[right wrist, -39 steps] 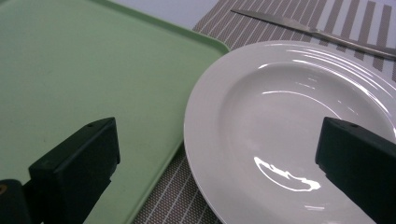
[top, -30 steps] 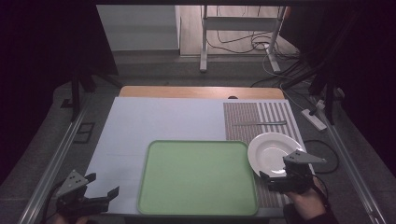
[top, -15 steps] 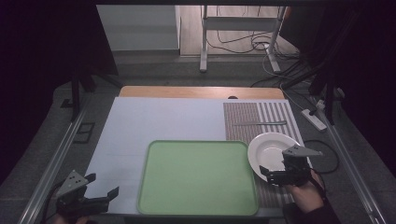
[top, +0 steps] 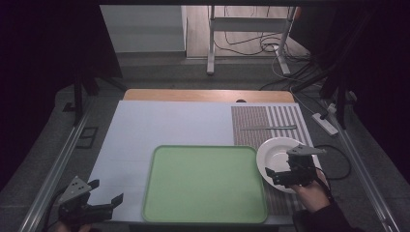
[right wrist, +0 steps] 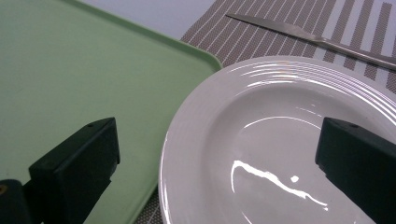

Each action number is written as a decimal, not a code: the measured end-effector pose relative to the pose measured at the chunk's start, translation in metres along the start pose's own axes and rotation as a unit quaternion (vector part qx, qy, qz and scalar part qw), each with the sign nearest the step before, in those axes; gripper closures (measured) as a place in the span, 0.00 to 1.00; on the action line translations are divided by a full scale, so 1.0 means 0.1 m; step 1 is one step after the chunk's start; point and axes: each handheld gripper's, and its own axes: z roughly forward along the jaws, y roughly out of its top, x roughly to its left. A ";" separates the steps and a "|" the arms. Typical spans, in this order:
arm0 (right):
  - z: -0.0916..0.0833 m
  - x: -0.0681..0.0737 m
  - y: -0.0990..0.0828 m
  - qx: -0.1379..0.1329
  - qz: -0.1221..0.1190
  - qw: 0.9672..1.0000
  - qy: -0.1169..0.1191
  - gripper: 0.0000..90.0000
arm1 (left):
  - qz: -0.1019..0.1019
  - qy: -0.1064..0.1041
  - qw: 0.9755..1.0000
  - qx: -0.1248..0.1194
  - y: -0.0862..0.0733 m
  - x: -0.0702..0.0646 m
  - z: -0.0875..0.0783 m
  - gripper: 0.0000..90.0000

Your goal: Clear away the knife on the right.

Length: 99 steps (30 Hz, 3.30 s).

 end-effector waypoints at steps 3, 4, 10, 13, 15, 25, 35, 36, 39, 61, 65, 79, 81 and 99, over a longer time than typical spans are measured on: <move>0.06 -0.01 0.02 0.008 -0.001 1.000 -0.004 0.01 | 0.000 -0.001 1.000 0.000 0.00 0.00 0.00 0.05; 0.09 -0.02 0.03 0.011 -0.001 1.000 -0.005 0.01 | 0.000 -0.001 1.000 0.000 0.00 0.00 0.00 0.05; 0.19 -0.04 0.09 0.025 0.003 1.000 -0.010 0.01 | 0.000 -0.001 1.000 0.000 0.00 0.00 0.00 0.05; 0.24 -0.07 0.13 0.028 0.005 0.999 -0.016 0.01 | -0.001 -0.001 1.000 0.000 0.00 0.00 0.00 0.05; 0.26 -0.08 0.14 0.029 0.007 0.999 -0.017 0.01 | -0.001 -0.001 1.000 0.000 0.00 0.00 0.00 0.05; 0.45 -0.22 0.26 0.038 0.012 0.999 -0.037 0.00 | -0.001 -0.001 1.000 0.000 0.00 0.01 0.00 0.05; 0.60 -0.37 0.36 0.037 0.015 0.998 -0.052 0.00 | 0.000 -0.001 1.000 0.000 0.00 0.00 0.00 0.05; 0.63 -0.40 0.38 0.039 0.016 0.998 -0.053 0.00 | 0.000 -0.001 1.000 0.000 0.00 0.00 0.00 0.05; 0.66 -0.43 0.40 0.041 0.018 0.997 -0.056 0.00 | -0.001 -0.001 1.000 0.000 0.00 0.01 0.00 0.05; 0.98 -0.80 0.64 0.051 0.047 0.994 -0.087 0.00 | -0.002 -0.002 1.000 0.000 0.00 0.01 0.00 0.05; 1.04 -0.89 0.66 0.054 0.054 0.992 -0.095 0.00 | -0.002 -0.002 1.000 0.000 0.00 0.01 0.00 0.05; 1.29 -1.15 0.69 0.082 0.062 0.987 -0.120 0.00 | -0.003 -0.003 1.000 0.000 0.00 0.01 0.00 0.05; 1.30 -1.19 0.69 0.084 0.062 0.987 -0.122 0.01 | -0.004 -0.003 1.000 0.000 0.00 0.02 0.00 0.05; 1.42 -1.52 0.81 0.108 0.053 0.988 -0.094 1.00 | -0.008 -0.004 1.000 -0.001 0.00 0.02 0.00 0.05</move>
